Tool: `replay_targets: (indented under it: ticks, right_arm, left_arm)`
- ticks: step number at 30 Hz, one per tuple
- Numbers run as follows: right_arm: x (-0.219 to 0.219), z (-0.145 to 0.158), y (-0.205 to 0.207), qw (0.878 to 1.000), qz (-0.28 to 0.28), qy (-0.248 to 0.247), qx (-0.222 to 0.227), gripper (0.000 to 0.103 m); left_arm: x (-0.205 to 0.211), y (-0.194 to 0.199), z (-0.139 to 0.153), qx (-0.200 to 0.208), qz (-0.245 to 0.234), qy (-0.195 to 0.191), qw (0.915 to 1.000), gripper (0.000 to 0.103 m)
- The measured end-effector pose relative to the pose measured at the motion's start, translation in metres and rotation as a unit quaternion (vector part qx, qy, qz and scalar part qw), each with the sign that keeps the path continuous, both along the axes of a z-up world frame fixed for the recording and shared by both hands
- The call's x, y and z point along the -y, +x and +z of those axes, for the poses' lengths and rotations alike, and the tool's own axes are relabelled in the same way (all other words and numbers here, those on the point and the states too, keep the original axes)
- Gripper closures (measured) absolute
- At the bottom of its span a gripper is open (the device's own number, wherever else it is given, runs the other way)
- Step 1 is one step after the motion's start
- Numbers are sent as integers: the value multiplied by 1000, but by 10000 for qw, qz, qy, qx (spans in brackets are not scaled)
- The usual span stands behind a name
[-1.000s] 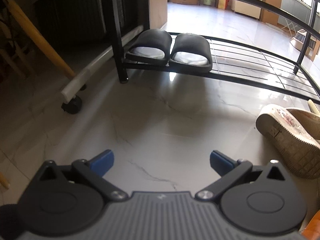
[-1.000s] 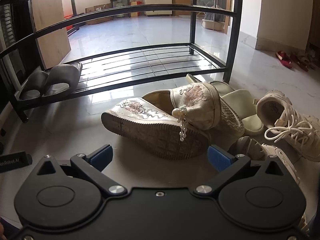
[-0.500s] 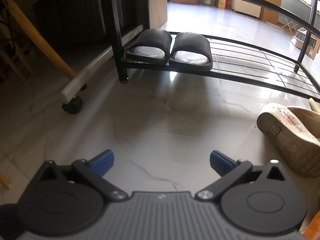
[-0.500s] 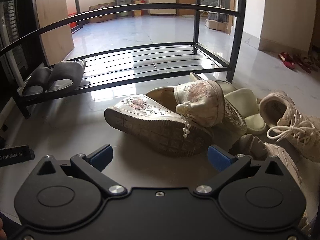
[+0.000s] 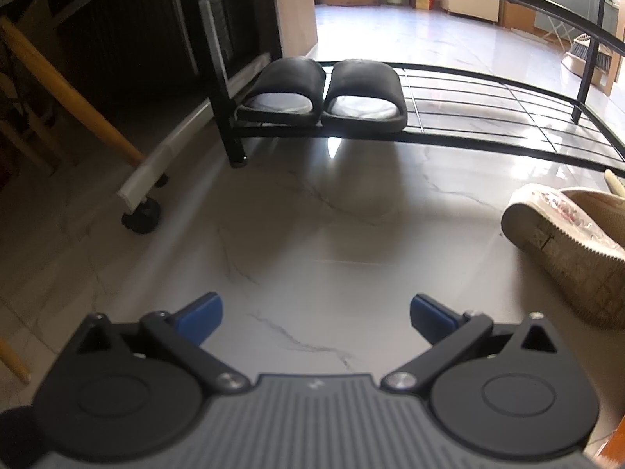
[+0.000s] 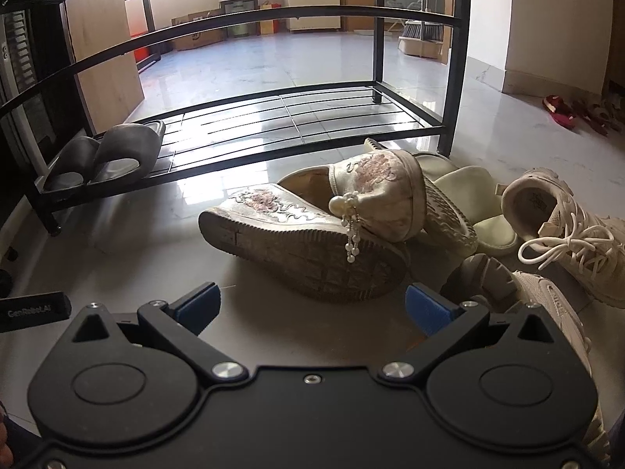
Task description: Organize scattered shoes
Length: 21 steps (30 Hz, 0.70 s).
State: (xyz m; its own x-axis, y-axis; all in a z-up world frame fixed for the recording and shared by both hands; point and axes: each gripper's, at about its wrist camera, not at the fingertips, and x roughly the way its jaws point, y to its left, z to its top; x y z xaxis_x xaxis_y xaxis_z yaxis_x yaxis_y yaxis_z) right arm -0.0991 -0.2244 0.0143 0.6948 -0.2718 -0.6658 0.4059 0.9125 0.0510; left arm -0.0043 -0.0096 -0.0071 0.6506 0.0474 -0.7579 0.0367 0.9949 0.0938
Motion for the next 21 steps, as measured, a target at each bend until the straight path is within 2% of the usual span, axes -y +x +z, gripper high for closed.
replay_targets:
  ticks: [5,11,21]
  right_arm:
    - [-4,-11,-9,9980,262,-528,238,0]
    - [3,-20,-7,9981,229,-509,244,0]
    - [-6,-17,-19,9925,-70,-941,781,0]
  left_arm:
    - [1,1,0,-14,-9,25,10000,1]
    - [0,1,-1,-47,-26,28,10000,1]
    - [2,-3,-2,38,-220,63,9997,1]
